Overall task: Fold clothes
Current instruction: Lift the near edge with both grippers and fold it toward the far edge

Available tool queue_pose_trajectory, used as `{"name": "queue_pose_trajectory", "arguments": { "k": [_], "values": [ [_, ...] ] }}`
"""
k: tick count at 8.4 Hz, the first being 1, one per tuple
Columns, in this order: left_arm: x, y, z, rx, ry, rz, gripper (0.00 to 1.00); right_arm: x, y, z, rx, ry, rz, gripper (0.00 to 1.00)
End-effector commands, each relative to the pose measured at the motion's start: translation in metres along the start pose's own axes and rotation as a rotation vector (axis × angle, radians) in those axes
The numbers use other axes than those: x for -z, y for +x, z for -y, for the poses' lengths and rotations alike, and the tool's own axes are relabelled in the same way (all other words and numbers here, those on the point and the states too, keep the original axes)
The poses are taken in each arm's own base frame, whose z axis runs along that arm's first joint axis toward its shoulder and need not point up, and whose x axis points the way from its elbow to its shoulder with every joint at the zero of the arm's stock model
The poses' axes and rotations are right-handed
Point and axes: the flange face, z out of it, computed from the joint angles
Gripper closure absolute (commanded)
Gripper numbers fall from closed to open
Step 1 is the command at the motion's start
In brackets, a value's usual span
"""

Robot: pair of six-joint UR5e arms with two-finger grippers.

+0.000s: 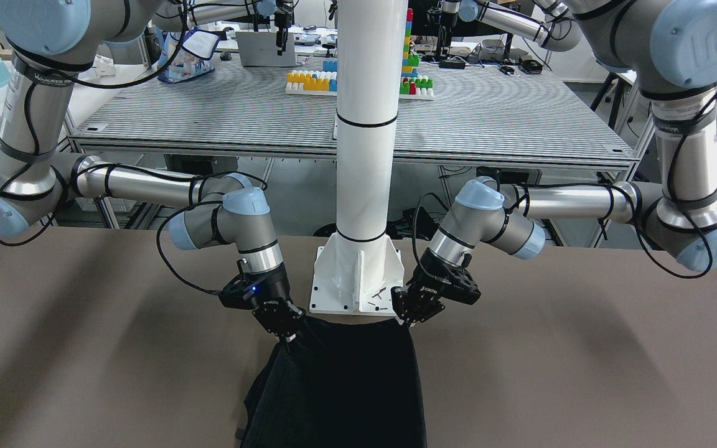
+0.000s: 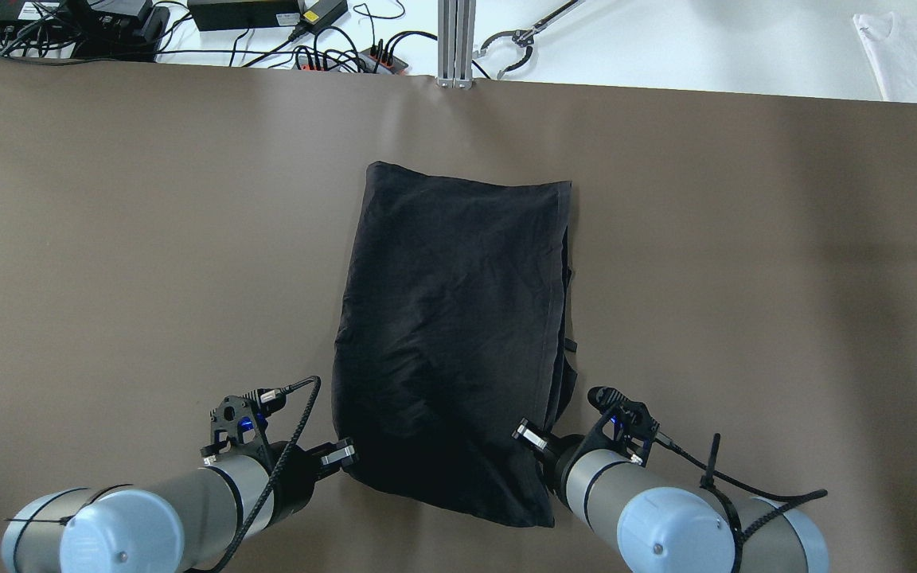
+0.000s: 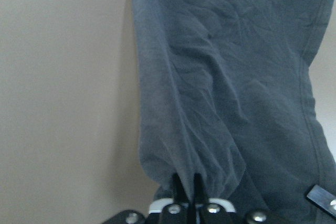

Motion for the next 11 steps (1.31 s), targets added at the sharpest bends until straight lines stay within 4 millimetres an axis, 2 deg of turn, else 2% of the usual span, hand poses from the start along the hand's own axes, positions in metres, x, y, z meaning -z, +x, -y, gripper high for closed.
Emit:
{"name": "queue_pose_trajectory", "arguments": {
  "k": [1, 2, 3, 5, 7, 9, 11],
  "values": [
    [0.039, 0.026, 0.024, 0.000, -0.040, 0.025, 1.00, 0.055, -0.019, 0.002, 0.007, -0.012, 0.001, 1.00],
    [0.042, 0.035, 0.044, -0.043, -0.027, 0.023, 1.00, 0.051, -0.022, 0.018, 0.016, 0.014, -0.004, 1.00],
    [0.032, 0.039, 0.063, -0.052, 0.001, 0.071, 1.00, 0.050, -0.030, 0.050, 0.059, 0.064, 0.000, 1.00],
    [0.013, 0.076, 0.113, -0.060, 0.030, 0.145, 1.00, 0.014, -0.056, 0.096, 0.048, 0.172, -0.013, 1.00],
    [-0.009, 0.107, 0.164, -0.065, 0.079, 0.196, 1.00, -0.009, -0.070, 0.123, 0.081, 0.227, -0.038, 1.00],
    [-0.057, 0.135, 0.211, -0.101, 0.129, 0.269, 1.00, -0.043, -0.090, 0.141, 0.069, 0.262, -0.070, 1.00],
    [-0.087, 0.159, 0.249, -0.123, 0.160, 0.319, 1.00, -0.077, -0.098, 0.172, 0.081, 0.270, -0.129, 1.00]
  ]
}}
